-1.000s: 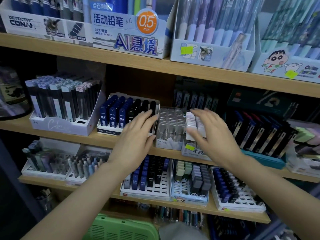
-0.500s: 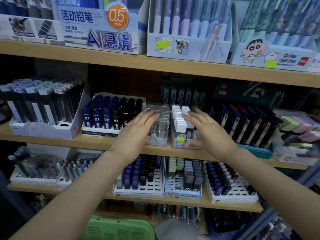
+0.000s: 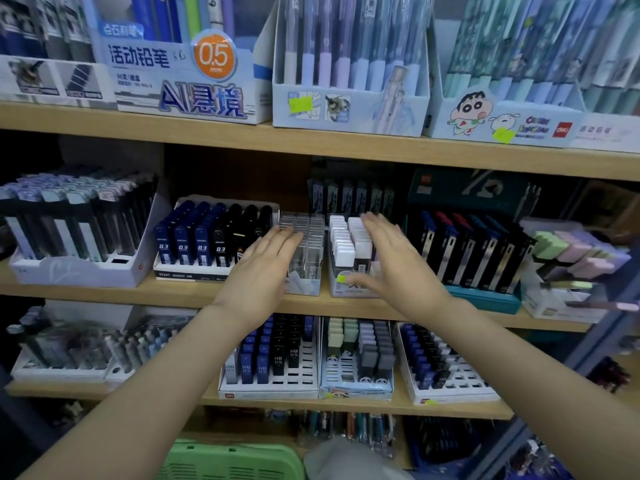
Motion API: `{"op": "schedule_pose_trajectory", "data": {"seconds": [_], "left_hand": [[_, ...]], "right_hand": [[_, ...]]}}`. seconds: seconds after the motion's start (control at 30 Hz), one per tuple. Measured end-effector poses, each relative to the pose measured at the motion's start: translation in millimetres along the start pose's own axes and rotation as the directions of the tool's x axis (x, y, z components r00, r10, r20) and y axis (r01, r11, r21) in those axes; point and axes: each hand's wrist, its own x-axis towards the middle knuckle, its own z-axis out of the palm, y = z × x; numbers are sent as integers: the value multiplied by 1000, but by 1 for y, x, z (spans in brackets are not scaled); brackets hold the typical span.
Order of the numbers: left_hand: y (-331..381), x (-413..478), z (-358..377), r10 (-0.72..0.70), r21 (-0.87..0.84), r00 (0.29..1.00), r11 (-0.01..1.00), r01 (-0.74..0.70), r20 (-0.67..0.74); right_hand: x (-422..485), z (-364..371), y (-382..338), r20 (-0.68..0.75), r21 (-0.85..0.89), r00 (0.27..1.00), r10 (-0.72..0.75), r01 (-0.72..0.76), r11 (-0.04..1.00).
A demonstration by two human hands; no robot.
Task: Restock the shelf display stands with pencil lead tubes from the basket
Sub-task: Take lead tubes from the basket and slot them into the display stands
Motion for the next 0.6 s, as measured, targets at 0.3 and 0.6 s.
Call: {"op": "schedule_pose_trajectory", "data": {"seconds": [0.3,0.6], "left_hand": [[36,4,-4,156,50,987,987,-154,-35],[49,11,6,171,90,985,981,-170,-8]], "right_hand": [[-9,-5,22,-55,84,986,159,-154,984],[1,-8,22,-48,-18,989,143,-144,989]]}}
